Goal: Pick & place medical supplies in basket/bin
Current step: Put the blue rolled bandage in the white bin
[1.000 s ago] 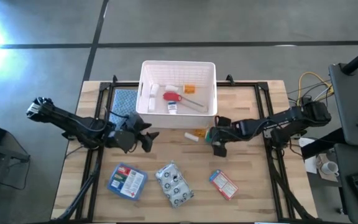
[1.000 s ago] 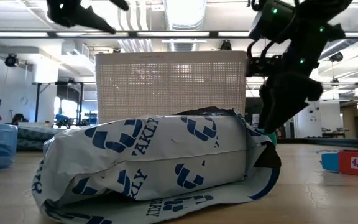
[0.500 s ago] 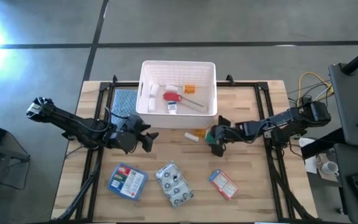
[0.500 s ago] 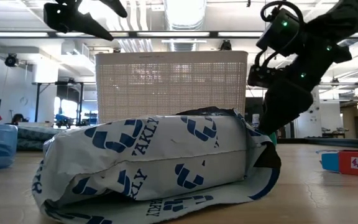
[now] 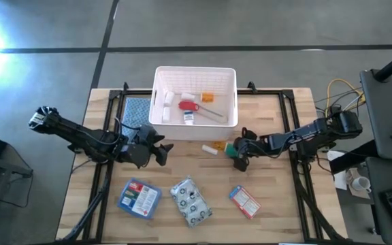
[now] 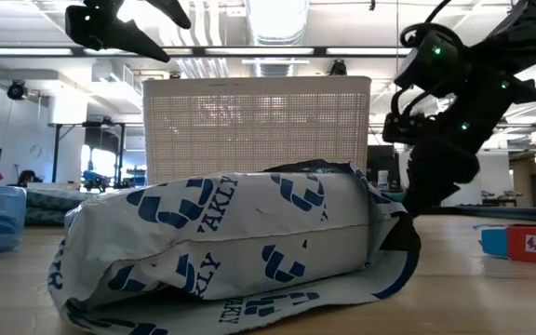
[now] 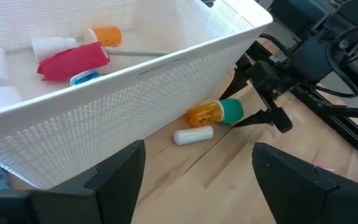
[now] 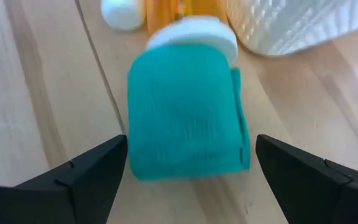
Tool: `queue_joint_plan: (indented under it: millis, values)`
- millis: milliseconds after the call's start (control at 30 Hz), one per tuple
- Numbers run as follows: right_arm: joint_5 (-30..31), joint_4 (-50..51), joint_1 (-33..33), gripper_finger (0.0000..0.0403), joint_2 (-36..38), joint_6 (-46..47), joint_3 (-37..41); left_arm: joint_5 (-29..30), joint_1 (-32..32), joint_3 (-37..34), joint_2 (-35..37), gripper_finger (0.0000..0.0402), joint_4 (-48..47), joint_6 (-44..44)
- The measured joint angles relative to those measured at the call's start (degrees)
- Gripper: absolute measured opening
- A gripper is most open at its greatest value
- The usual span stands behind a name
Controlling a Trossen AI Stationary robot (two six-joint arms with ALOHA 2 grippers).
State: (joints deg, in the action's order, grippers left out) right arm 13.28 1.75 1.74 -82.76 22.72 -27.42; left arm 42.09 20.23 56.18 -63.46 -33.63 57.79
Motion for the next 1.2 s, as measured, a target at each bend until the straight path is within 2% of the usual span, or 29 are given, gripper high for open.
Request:
queue_joint_plan:
  millis: [233, 400, 700, 900, 1067, 1133, 1200]
  values:
    - [0.45, -4.22, -0.02, 0.0321, 0.0, -3.5, -0.04, 0.04, 0.0, 0.0, 0.0, 0.0274, 0.0, 0.36]
    - [0.39, -3.69, -0.02, 0.03, -0.94, -1.64, 0.04, 0.07, 0.0, -0.02, 0.0, 0.0274, 0.0, 0.38]
    - [-0.46, -3.43, 0.0, 0.0213, -4.09, 6.94, -3.52, 0.11, 0.0, -0.11, -0.02, 0.0274, 0.04, 0.91]
    - [-5.97, -2.27, 1.35, 0.0158, -3.06, 11.46, -9.44, 0.11, -0.01, -0.44, -0.02, 0.0274, -0.04, 1.3]
    - [-7.21, 1.51, 4.87, 0.0141, -0.34, 14.32, -18.29, 0.09, 0.0, -0.57, -0.02, 0.0274, 0.06, 1.3]
    - [-5.03, 0.86, 6.19, 0.014, 1.51, 14.49, -23.14, 0.0, 0.0, -0.57, -0.02, 0.0274, -0.08, 1.3]
    - [0.67, 0.97, 7.3, 0.0141, 3.01, 12.79, -28.13, 0.0, 0.0, -0.58, -0.02, 0.0274, 0.03, 1.3]
